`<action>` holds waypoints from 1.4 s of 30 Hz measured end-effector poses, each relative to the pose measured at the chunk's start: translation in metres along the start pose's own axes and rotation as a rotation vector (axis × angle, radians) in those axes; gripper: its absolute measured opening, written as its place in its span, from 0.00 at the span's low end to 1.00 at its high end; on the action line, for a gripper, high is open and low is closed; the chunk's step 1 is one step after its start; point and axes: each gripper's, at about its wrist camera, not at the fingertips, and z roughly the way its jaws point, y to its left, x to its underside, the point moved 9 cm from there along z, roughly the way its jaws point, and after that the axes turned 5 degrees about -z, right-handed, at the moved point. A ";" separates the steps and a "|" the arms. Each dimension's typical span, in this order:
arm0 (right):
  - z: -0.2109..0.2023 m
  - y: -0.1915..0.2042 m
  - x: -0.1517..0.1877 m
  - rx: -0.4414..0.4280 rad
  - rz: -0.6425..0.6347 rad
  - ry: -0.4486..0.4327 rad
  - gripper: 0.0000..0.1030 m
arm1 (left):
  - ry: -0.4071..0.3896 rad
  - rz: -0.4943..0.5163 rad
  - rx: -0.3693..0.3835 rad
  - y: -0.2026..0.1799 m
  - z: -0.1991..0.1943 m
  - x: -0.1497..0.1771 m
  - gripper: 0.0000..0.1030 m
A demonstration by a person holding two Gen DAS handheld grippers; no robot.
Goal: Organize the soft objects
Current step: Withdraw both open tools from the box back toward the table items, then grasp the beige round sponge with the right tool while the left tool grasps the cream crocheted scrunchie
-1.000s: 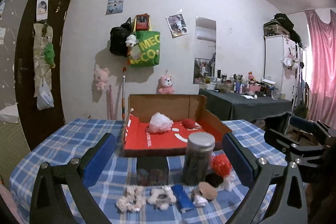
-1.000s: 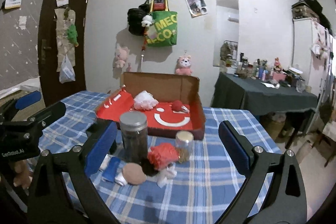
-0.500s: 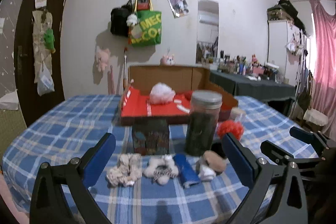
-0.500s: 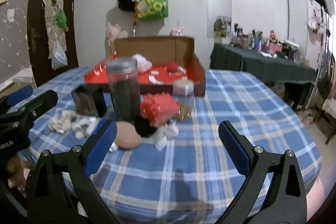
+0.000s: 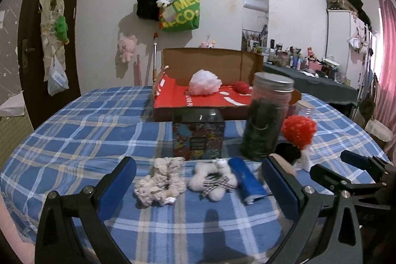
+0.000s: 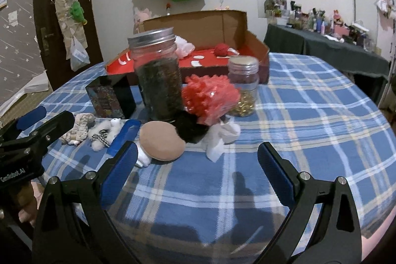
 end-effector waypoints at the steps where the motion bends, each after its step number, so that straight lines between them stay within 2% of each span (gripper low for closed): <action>1: 0.003 0.001 0.000 -0.009 0.004 0.004 0.96 | 0.004 0.000 -0.006 0.004 0.002 0.000 1.00; 14: 0.035 0.022 0.001 -0.142 0.068 0.072 0.95 | 0.066 -0.010 -0.065 0.045 0.028 0.002 1.00; 20: 0.041 0.024 0.000 -0.181 0.100 0.086 0.80 | 0.108 -0.016 -0.068 0.057 0.043 0.008 0.95; 22: 0.041 0.024 -0.001 -0.191 0.107 0.084 0.72 | 0.120 -0.019 -0.065 0.058 0.046 0.010 0.94; 25: 0.035 0.023 -0.007 -0.197 0.114 0.053 0.72 | 0.127 -0.015 -0.062 0.058 0.048 0.011 0.94; 31: 0.034 0.034 -0.010 -0.227 0.084 0.054 0.72 | 0.138 -0.009 -0.059 0.056 0.051 0.014 0.94; 33: 0.039 0.035 -0.007 -0.233 0.088 0.071 0.67 | 0.146 -0.005 -0.060 0.056 0.053 0.015 0.94; 35: 0.044 0.033 -0.003 -0.230 0.098 0.091 0.61 | 0.156 -0.003 -0.062 0.057 0.055 0.017 0.91; 37: 0.048 0.031 0.000 -0.239 0.114 0.110 0.58 | 0.174 0.000 -0.059 0.058 0.058 0.020 0.86; 40: 0.053 0.028 0.003 -0.256 0.141 0.125 0.55 | 0.197 -0.004 -0.052 0.058 0.063 0.025 0.82; 41: 0.053 0.028 0.003 -0.253 0.140 0.122 0.55 | 0.202 -0.006 -0.047 0.058 0.064 0.026 0.79; 42: 0.054 0.028 0.003 -0.257 0.140 0.123 0.51 | 0.211 -0.006 -0.035 0.056 0.066 0.028 0.69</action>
